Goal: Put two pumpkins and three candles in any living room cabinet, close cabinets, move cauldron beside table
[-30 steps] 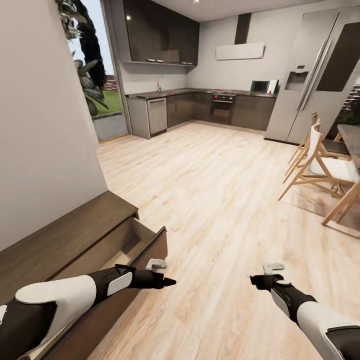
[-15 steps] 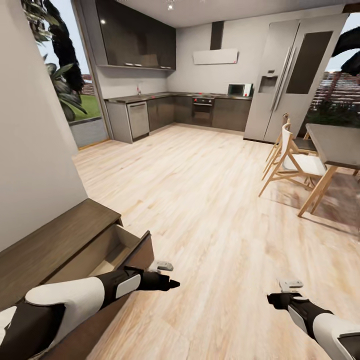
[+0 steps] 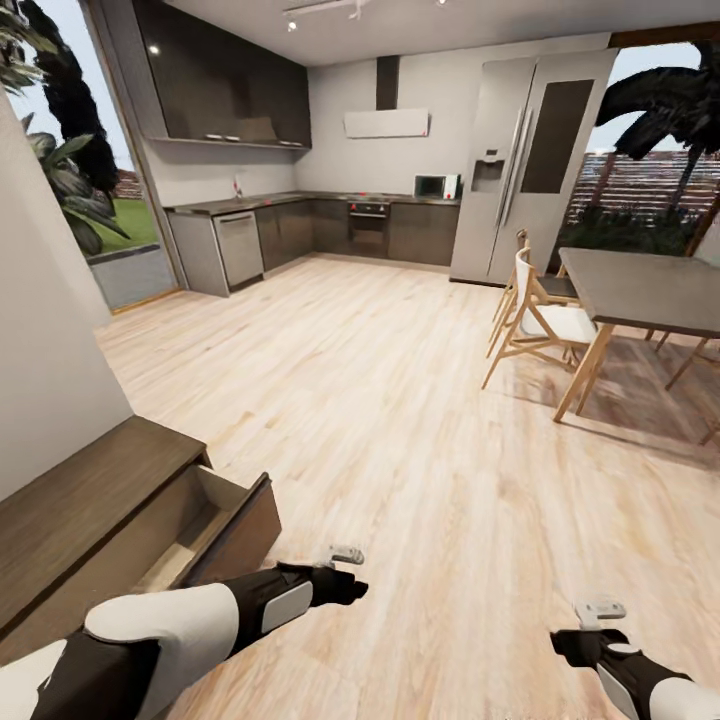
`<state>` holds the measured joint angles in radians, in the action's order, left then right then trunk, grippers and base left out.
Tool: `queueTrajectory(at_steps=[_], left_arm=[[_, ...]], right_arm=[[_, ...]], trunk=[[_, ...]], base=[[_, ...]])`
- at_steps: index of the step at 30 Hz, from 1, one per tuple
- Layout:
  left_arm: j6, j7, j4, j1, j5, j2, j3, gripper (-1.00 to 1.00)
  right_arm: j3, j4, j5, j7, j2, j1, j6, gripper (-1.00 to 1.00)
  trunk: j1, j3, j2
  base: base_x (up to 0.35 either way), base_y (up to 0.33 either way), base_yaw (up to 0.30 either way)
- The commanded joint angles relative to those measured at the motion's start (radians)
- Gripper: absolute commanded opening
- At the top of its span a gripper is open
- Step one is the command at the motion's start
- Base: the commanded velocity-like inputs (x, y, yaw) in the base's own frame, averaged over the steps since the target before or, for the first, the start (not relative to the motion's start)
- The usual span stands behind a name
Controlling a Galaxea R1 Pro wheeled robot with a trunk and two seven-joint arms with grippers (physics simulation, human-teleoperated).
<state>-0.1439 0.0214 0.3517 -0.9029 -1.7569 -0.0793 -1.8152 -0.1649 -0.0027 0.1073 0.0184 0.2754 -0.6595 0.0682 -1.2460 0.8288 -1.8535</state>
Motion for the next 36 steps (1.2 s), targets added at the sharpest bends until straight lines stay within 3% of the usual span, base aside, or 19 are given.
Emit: queueTrajectory(at_steps=[1,5,7,12,15,19,36], left_arm=[[0.008,0.011,0.0,0.01,0.0,-0.001,0.001,1.0],[0.031,0.026,-0.001,0.067,0.003,0.0,-0.001,1.0],[0.079,0.026,0.0,0.093,0.003,0.002,-0.003,1.0],[0.132,0.022,0.004,0.118,0.001,0.007,-0.004,1.0],[0.138,0.018,0.011,0.126,0.0,0.007,-0.004,1.0],[0.141,0.017,0.016,0.156,0.0,0.0,-0.004,1.0],[0.142,0.017,0.011,0.159,0.001,0.0,-0.004,1.0]], right_arm=[[0.0,0.0,0.0,0.0,0.0,0.003,0.006,1.0],[-0.001,0.008,-0.003,0.0,-0.006,0.029,0.015,1.0],[-0.001,0.008,-0.004,0.0,-0.006,0.038,0.016,1.0],[-0.001,0.009,-0.005,0.0,-0.006,0.074,0.019,1.0],[-0.002,0.01,-0.004,0.0,-0.007,0.103,0.092,1.0],[-0.002,0.013,-0.007,-0.001,-0.02,0.121,0.135,1.0],[-0.002,0.013,-0.003,-0.001,-0.024,0.123,0.137,1.0]], trunk=[[0.0,-0.001,0.0],[0.0,-0.006,0.0],[0.0,-0.009,0.0],[0.0,-0.015,0.0],[0.0,-0.018,0.0],[0.0,-0.023,0.0],[0.0,-0.044,0.0]], base=[[0.0,0.0,-0.23],[0.0,0.0,-0.23],[0.0,0.0,-0.23],[0.0,0.0,-0.23],[0.0,0.0,-0.23],[-0.08,0.0,-0.23],[-0.266,0.0,-0.23]])
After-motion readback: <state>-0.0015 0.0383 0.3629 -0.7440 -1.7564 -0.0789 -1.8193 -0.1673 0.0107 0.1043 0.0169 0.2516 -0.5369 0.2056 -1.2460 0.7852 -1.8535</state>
